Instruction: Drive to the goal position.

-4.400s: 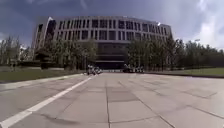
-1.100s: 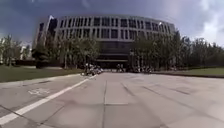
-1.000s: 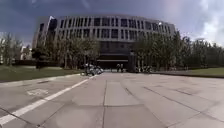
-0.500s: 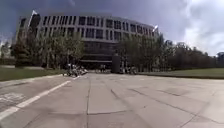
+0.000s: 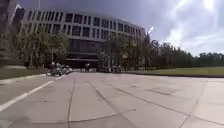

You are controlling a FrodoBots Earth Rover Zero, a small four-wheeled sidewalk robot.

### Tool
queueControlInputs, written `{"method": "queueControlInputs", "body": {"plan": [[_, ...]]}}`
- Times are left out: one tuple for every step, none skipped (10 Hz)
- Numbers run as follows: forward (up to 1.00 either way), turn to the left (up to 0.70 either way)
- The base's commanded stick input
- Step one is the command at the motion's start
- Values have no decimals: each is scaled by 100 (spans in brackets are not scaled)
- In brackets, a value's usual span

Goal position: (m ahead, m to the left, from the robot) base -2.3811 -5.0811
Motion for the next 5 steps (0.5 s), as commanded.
{"method": "queueControlInputs", "body": {"plan": [[0,-50],[0,-50],[0,-50],[0,-50],[0,-50]]}}
